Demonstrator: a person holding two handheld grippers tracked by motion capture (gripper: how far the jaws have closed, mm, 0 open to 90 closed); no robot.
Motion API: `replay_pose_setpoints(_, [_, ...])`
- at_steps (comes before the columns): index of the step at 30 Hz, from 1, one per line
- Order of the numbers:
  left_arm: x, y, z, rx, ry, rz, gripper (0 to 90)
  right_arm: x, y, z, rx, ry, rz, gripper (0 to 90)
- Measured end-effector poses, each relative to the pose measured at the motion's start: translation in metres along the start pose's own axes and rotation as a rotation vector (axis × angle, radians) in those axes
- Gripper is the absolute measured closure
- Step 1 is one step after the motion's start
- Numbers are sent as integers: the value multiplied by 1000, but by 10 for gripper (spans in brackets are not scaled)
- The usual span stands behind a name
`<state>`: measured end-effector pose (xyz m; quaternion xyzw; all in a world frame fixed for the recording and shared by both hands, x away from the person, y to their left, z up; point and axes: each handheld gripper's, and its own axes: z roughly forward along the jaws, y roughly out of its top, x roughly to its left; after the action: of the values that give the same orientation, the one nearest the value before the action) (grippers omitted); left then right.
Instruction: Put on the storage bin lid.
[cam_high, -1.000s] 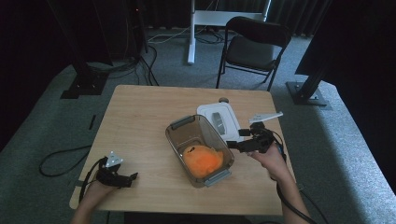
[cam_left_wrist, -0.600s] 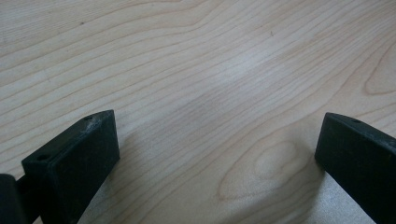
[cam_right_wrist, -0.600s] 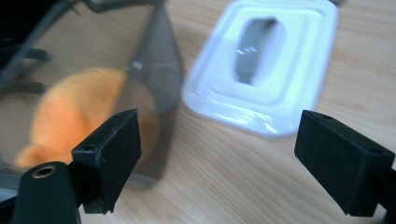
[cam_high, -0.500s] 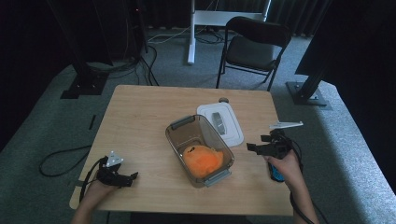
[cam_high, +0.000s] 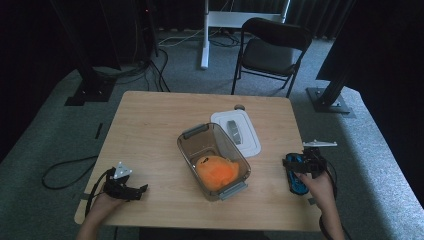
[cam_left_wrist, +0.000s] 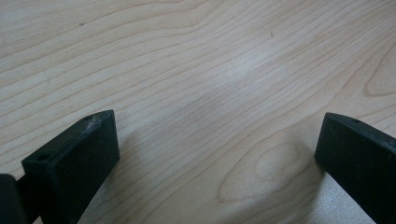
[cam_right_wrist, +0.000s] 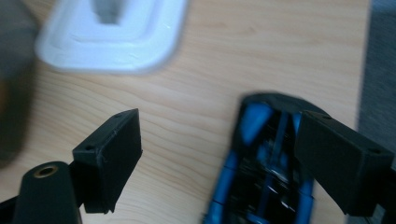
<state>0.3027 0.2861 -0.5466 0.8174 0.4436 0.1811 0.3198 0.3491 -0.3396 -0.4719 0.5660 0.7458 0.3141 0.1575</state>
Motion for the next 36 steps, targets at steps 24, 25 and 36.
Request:
replay_pose_setpoints(24, [0,0,0,1,0,1,2,-14,-33,37,136,-132,52,152])
replay_pose_setpoints(25, [0,0,0,1,0,1,2,-14,-33,38,140,-136,51,152])
replay_pose_setpoints(36, [0,0,0,1,0,1,2,-10,-36,42,156,-177,31,192])
